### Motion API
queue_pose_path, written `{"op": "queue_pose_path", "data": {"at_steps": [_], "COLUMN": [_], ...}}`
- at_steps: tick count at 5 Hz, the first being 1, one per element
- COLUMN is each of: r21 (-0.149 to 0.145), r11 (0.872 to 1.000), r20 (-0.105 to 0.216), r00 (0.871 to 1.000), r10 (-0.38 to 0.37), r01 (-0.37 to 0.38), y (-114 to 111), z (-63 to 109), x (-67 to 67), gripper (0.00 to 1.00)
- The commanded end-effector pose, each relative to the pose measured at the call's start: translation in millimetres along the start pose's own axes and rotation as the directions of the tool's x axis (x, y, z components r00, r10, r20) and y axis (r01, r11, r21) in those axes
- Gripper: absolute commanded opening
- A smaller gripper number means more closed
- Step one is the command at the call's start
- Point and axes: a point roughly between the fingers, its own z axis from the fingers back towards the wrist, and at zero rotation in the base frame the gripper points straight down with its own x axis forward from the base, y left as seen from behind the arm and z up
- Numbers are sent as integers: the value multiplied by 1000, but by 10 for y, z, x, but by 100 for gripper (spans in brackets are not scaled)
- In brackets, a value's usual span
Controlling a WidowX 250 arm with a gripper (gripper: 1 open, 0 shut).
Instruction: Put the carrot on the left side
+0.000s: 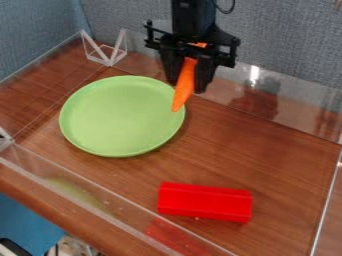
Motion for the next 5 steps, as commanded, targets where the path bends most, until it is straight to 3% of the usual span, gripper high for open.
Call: {"op": "queue_pose_path", "data": {"at_steps": [1, 5], "r21": [-7, -11], "r11": [1000, 1000], "r20": [54, 65], "r00": [999, 998], "r10": [4, -21], "r01": [-4, 22], "y": [2, -40], "z": [144, 173], "x": [92, 96], "gripper": [0, 0]}}
